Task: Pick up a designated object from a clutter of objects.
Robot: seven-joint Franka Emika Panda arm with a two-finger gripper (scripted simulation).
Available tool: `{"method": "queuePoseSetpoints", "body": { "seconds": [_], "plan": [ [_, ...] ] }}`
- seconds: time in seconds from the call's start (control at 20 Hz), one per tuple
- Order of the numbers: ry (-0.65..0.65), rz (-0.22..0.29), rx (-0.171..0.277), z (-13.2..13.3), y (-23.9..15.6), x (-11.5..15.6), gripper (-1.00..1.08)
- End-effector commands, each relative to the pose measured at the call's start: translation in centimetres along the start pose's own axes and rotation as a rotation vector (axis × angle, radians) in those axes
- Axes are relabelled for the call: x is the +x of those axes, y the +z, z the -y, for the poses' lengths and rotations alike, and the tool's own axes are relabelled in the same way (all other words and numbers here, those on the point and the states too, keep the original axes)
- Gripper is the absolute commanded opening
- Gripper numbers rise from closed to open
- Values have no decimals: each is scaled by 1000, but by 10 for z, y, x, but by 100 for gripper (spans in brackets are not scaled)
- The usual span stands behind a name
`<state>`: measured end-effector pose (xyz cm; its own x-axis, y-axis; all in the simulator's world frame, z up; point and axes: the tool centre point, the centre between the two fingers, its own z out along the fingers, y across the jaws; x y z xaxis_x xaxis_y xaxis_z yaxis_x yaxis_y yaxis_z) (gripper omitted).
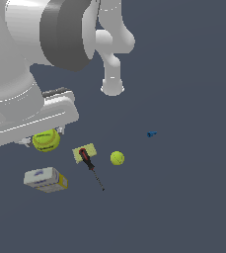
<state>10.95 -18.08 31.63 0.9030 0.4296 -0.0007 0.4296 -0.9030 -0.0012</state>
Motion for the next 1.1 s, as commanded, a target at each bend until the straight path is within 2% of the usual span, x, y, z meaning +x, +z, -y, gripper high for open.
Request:
{"method": "queuePoseSetpoints", "body": {
  "seconds": [0.0, 0.5, 1.05],
  "plan": [
    [-1, -1, -1, -11, -11, 2, -100],
    [-1, -1, -1, -41, -41, 10, -100],
    [0, -1, -1, -53, -51, 13, -100]
  ]
}}
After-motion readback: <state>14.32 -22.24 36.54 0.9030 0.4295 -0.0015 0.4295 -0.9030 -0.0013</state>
